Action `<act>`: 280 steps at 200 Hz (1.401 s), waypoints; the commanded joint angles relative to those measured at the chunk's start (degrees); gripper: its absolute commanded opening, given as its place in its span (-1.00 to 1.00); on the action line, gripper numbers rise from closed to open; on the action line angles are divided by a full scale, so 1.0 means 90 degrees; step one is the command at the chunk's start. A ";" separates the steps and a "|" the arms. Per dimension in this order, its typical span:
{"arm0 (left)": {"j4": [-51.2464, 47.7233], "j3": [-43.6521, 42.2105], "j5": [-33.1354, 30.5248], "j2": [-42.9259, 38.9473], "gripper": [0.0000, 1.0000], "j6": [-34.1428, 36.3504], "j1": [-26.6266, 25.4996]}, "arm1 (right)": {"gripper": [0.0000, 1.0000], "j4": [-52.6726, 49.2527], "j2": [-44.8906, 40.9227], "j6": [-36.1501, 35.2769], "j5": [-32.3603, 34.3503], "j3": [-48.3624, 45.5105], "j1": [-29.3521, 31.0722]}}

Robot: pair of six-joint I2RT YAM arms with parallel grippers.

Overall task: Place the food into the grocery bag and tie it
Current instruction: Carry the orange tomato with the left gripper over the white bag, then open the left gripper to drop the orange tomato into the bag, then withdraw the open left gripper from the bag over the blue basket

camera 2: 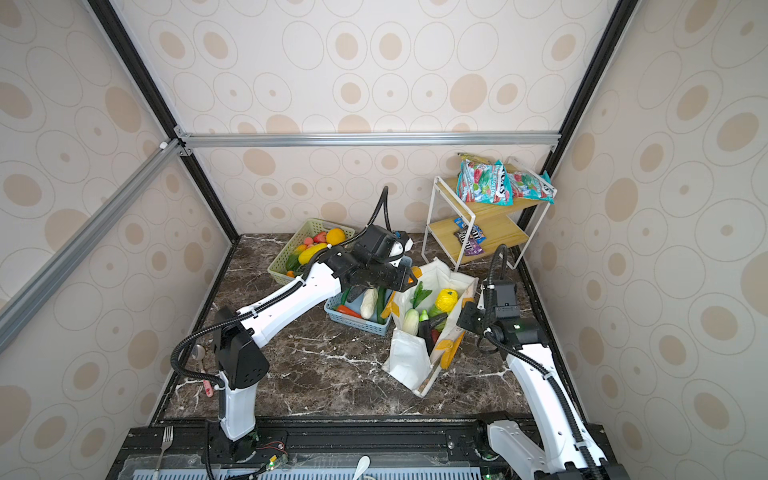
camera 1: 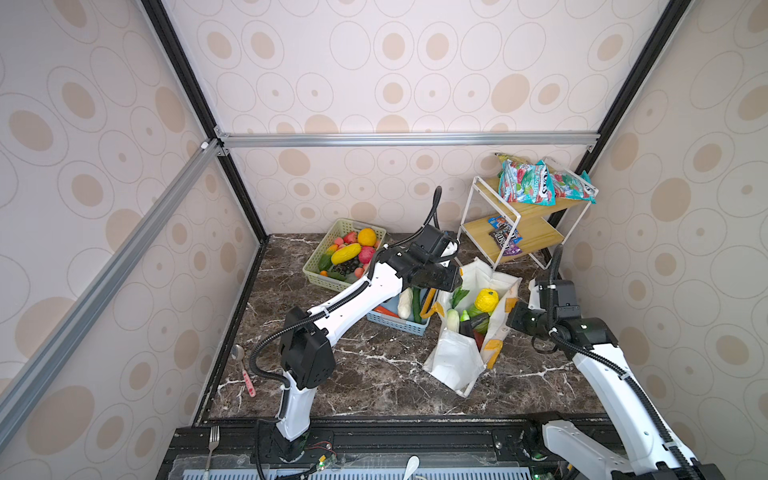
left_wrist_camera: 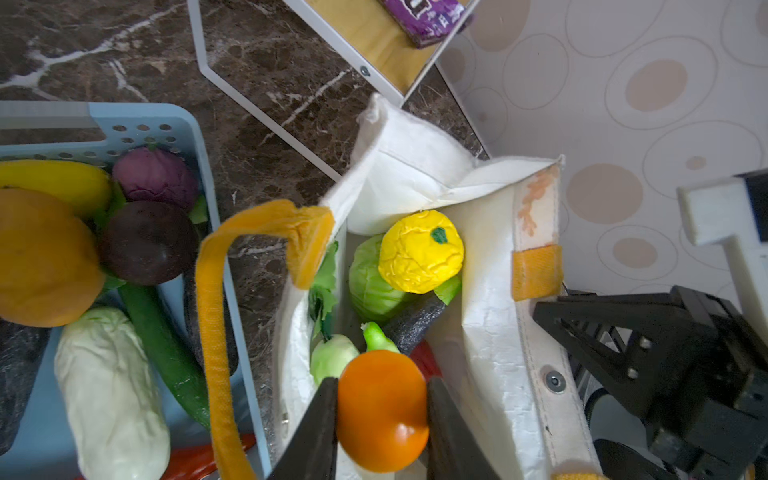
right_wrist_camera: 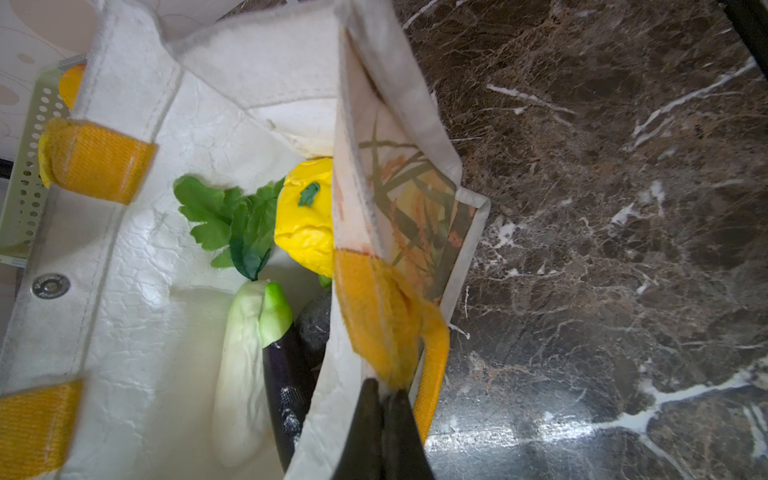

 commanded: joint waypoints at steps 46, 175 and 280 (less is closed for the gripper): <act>-0.0480 0.0743 -0.0631 0.0566 -0.31 0.0353 -0.0596 | -1.00 -0.0490 -0.0083 -0.0017 -0.0150 -0.0064 -0.0025; -0.0877 0.1085 -0.1556 0.0840 -0.02 0.0597 -0.0957 | -1.00 -0.0504 -0.0189 -0.0046 -0.0128 -0.0172 -0.0025; 0.0288 -0.0496 -0.0961 -0.0753 0.18 -0.0106 0.0428 | -1.00 -0.0596 -0.0259 -0.0086 -0.0041 -0.0183 -0.0025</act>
